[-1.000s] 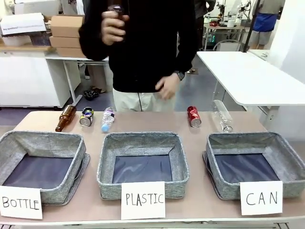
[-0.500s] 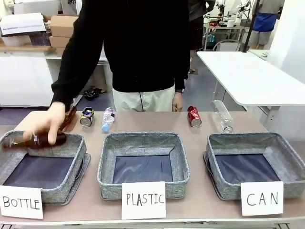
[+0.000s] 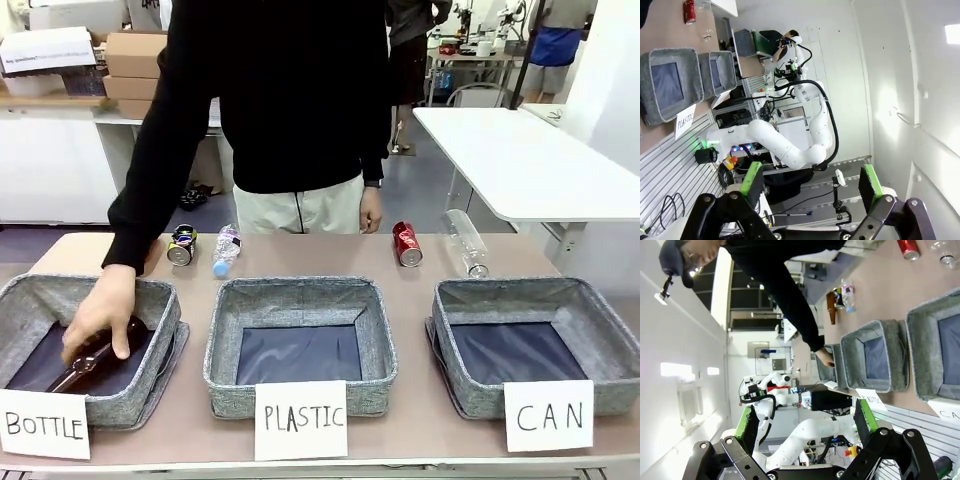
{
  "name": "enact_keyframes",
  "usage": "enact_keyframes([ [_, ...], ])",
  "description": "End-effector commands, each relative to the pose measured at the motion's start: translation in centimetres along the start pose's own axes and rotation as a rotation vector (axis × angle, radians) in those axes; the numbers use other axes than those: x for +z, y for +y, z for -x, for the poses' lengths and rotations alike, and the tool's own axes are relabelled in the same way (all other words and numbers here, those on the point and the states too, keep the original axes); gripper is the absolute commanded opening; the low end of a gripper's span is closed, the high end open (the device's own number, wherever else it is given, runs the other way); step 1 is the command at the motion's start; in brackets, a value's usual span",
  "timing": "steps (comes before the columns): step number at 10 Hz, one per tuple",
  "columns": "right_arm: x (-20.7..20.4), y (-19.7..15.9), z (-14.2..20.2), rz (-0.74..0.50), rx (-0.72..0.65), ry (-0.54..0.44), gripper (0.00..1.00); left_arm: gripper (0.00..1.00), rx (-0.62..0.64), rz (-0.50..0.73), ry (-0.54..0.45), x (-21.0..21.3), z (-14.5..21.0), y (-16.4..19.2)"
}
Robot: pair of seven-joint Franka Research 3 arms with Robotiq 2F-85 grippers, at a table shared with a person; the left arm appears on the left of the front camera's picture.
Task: Sort the can waste into the basket.
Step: Pick up the can waste from the table and place it in the right Fabric basket.
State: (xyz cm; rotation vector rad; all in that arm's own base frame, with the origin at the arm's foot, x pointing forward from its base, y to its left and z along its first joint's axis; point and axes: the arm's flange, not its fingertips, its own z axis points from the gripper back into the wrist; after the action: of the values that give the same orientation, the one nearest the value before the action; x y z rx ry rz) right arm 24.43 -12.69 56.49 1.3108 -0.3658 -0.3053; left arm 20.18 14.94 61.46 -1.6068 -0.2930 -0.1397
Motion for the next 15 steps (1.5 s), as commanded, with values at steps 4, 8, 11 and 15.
enact_keyframes([
  [4, 0.1, 0.1, -0.2, -0.009, 0.027, 0.004, 1.0, 1.0, 0.012, -0.008, -0.003, -0.2, 0.3, -0.2],
  [8, 0.1, 0.1, -0.2, -0.009, 0.027, 0.004, 1.0, 1.0, 0.041, -0.203, -0.039, -3.4, -3.4, 2.7],
  [11, 0.1, 0.1, -0.2, -0.009, 0.027, 0.004, 1.0, 1.0, 0.176, -0.595, 0.219, -13.4, -13.9, 8.8],
  [15, 0.1, 0.1, -0.2, -0.009, 0.027, 0.004, 1.0, 1.0, -0.068, -1.233, 0.399, -26.2, -20.5, 18.8],
])
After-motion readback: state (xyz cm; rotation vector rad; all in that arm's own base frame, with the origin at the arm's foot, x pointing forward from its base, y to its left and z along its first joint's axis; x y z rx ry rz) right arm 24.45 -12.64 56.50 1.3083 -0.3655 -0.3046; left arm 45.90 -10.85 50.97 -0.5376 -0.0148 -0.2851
